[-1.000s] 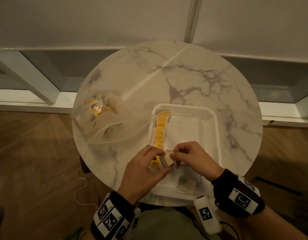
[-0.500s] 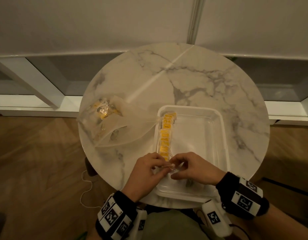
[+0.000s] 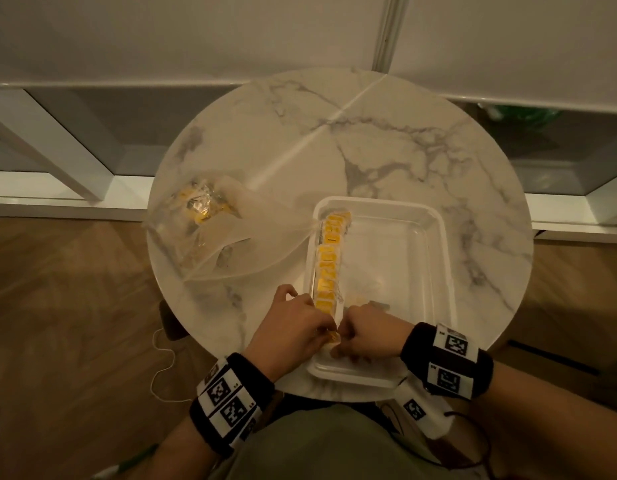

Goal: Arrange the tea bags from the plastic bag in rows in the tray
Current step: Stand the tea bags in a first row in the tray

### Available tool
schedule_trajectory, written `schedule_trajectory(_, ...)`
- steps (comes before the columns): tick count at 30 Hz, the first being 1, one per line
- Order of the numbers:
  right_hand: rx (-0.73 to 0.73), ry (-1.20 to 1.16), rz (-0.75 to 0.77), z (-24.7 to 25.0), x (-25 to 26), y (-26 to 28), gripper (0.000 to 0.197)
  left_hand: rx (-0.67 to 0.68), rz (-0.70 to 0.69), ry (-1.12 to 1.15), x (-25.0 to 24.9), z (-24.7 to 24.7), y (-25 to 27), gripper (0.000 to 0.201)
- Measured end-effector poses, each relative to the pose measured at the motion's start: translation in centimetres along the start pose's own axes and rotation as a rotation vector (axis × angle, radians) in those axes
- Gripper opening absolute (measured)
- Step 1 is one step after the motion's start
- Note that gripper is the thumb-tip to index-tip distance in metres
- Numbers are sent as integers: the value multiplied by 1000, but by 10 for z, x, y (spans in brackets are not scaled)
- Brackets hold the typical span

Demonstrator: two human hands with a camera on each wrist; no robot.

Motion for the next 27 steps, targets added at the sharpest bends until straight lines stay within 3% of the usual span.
schedule_trajectory(5,33,5,-27,-4,2,-1,24,82,11,-169,-6,-3,-12,18)
schedule_trajectory(10,-35,-16,-24,12,-3,15,18,107,32,-122,-2,-3,-21,26)
schedule_trajectory(16,-186,142,-124,50,-22,44,15,13,31,-11,3,-5,-26,31)
schedule_trajectory(19,-220,363,-245,60,-23,46,30,-22,43,-7,3,-6,-25,29)
schedule_trajectory(24,-218,496,-320,55,-17,29,33,-221,24,-41,-17,23,-29,18)
schedule_trajectory(27,-220,566,-350,50,-14,22,33,-127,93,-50,-19,27,-51,18)
Point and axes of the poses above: each hand's wrist, its own y-axis away from the middle knuckle, its own z-axis out of the back of the hand, x = y × z, the point moved 8 cm from there along -y, towards the middle knuckle, and after that the axes turned 14 degrees about x, right-handed, at the moved point
